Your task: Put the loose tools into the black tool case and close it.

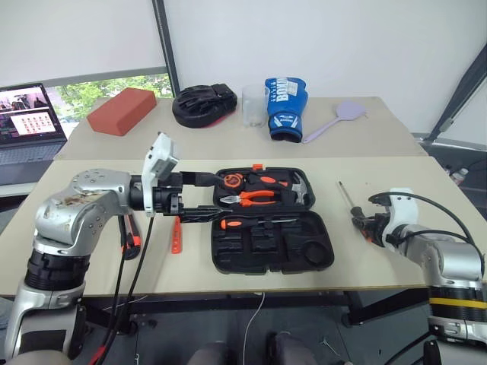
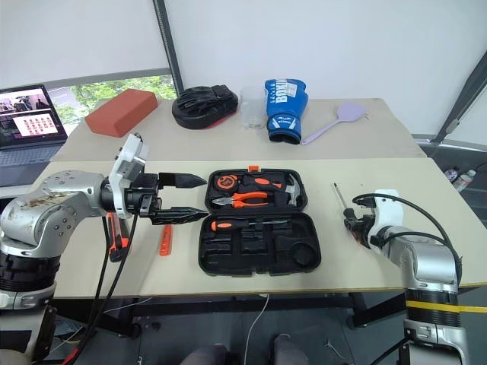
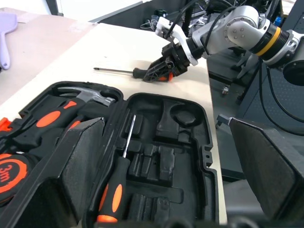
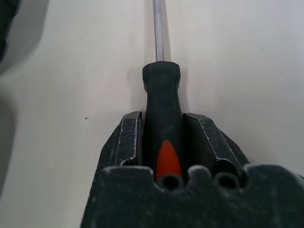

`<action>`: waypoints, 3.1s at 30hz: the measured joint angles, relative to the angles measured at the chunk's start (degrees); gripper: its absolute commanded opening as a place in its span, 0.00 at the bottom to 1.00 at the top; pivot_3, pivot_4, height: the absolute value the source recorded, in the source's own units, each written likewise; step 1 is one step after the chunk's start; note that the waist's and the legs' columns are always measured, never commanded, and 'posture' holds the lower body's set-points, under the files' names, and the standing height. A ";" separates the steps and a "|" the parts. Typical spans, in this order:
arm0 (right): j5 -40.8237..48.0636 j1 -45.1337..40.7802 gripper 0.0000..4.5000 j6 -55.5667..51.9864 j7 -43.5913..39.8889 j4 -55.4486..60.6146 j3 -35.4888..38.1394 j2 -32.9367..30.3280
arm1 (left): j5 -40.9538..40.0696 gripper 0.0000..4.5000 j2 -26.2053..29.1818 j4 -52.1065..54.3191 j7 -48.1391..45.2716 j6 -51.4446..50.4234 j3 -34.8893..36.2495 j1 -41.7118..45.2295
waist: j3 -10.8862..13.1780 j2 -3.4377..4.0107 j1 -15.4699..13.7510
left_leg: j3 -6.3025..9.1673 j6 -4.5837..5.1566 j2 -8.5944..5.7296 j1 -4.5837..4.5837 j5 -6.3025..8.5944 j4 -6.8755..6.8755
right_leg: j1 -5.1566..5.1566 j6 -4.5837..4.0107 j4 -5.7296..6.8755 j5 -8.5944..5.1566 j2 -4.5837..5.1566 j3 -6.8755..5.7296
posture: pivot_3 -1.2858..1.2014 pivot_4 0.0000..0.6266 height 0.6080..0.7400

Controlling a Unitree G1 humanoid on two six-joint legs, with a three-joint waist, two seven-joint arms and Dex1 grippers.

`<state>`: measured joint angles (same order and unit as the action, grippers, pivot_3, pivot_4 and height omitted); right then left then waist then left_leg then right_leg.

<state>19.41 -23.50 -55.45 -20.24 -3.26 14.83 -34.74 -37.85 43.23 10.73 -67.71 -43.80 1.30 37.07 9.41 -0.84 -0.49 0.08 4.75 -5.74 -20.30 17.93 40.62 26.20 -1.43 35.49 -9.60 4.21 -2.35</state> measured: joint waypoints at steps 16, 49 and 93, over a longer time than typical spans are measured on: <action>-2.66 -8.01 0.23 28.39 -40.92 10.14 -25.16 -12.77 | 3.20 1.00 7.47 1.67 -12.15 7.66 -3.95 -2.30 | 0.08 0.05 0.38 | -0.03 0.39 0.17 -0.04 -0.17 -0.41 | 0.03 -0.01 -0.50 0.00 -0.15 -0.11 | 0.52 0.24 1.00; -20.88 -15.93 0.98 55.33 -49.51 -6.37 -33.07 -6.81 | 6.27 1.00 8.48 2.10 -11.67 11.77 -5.08 -4.73 | 0.14 0.03 0.41 | 0.11 0.28 0.17 -0.06 -0.13 -0.44 | 0.06 -0.13 -0.47 -0.05 -0.12 -0.30 | 0.52 0.24 1.00; -8.96 -11.03 0.01 31.01 -48.77 7.21 -27.22 -5.12 | 7.36 1.00 6.82 1.00 -11.73 12.86 -5.27 -4.32 | 0.14 0.03 0.25 | 0.11 0.16 0.17 -0.08 -0.07 -0.39 | 0.05 -0.13 -0.45 -0.05 -0.10 -0.30 | 0.52 0.24 1.00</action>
<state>10.45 -34.53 -24.45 -69.01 3.95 -12.39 -39.86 -30.49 50.04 11.73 -79.44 -30.93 -3.96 32.75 9.56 -0.82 -0.24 0.18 4.91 -5.57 -20.38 17.86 40.23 26.25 -1.56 35.05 -9.65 4.10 -2.65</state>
